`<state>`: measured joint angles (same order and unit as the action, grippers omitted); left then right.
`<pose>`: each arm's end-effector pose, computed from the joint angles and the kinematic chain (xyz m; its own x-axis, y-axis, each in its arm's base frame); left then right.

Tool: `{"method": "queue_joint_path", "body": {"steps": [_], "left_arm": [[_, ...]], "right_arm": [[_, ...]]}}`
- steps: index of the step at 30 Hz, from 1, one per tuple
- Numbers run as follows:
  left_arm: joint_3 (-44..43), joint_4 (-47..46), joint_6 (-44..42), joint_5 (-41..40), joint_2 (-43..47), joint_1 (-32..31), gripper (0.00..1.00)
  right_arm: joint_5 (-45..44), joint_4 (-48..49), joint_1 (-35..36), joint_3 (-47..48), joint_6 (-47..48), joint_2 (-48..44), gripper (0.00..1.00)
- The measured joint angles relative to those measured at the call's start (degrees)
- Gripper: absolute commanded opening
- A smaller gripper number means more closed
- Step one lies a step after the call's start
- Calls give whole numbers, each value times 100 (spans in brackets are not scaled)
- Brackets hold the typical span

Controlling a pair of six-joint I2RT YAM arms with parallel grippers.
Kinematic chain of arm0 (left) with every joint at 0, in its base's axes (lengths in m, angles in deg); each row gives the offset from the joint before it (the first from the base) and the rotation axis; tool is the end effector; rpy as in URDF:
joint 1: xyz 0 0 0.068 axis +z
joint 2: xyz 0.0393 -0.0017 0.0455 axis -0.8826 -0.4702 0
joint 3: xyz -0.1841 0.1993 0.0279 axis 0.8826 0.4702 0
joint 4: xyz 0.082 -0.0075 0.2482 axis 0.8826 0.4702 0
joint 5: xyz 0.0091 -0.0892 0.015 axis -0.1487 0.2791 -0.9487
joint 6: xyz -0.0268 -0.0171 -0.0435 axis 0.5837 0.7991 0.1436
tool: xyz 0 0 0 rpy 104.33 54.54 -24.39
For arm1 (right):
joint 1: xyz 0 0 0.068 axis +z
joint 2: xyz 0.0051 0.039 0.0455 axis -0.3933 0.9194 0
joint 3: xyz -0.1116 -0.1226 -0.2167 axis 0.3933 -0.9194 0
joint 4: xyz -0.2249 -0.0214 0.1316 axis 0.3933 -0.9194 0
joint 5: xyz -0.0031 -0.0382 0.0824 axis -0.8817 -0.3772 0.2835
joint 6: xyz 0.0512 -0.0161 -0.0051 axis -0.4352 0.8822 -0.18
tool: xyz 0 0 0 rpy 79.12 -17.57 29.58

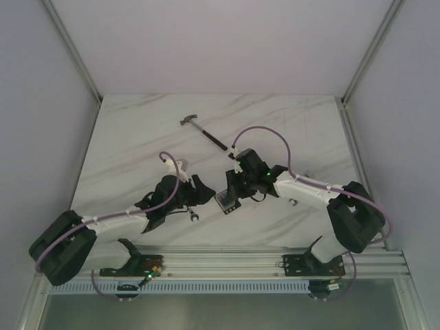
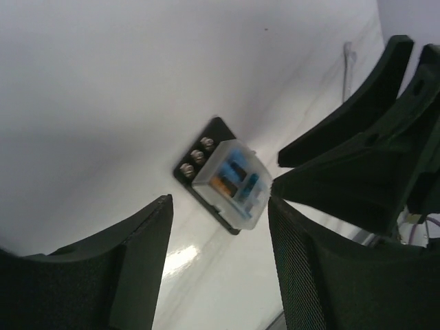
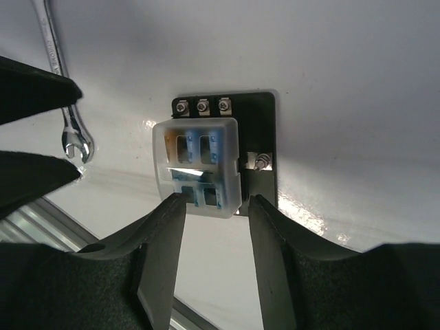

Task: Snap on the fuse box
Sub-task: Close the fuse box cover on the fuse box base.

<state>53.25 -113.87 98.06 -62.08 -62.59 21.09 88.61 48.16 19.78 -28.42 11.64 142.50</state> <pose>0.1738 -0.1511 0.1723 -0.6661 -0.3893 -0.6362 0.2620 0.6765 -0.6882 0.2247 0.2169 0.1987 -0.8033 -0.2214 -0.5528 -0.4743 0.7992 0.3692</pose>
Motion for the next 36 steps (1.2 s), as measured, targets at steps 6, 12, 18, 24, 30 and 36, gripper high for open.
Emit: {"method": "queue_joint_path", "body": {"steps": [6, 12, 18, 24, 30, 36], "left_arm": [[-356, -227, 153, 63, -546, -247, 58], [-553, -243, 302, 81, -1121, -389, 48], [-605, -212, 496, 83, -1537, -470, 40], [-745, -212, 616, 9, -1676, -555, 33], [-754, -221, 833, -94, -1720, -566, 24], [-756, -330, 1161, -267, -1821, -566, 16]], "right_arm": [[188, 157, -35, -76, 7, -4, 43], [295, 195, -48, -105, 9, 52, 40], [437, 184, -52, -144, 31, 232, 36], [555, 162, -76, -144, 50, 273, 31], [610, 66, -109, -52, 46, 365, 28], [597, -326, -81, 229, 57, 542, 27]]}}
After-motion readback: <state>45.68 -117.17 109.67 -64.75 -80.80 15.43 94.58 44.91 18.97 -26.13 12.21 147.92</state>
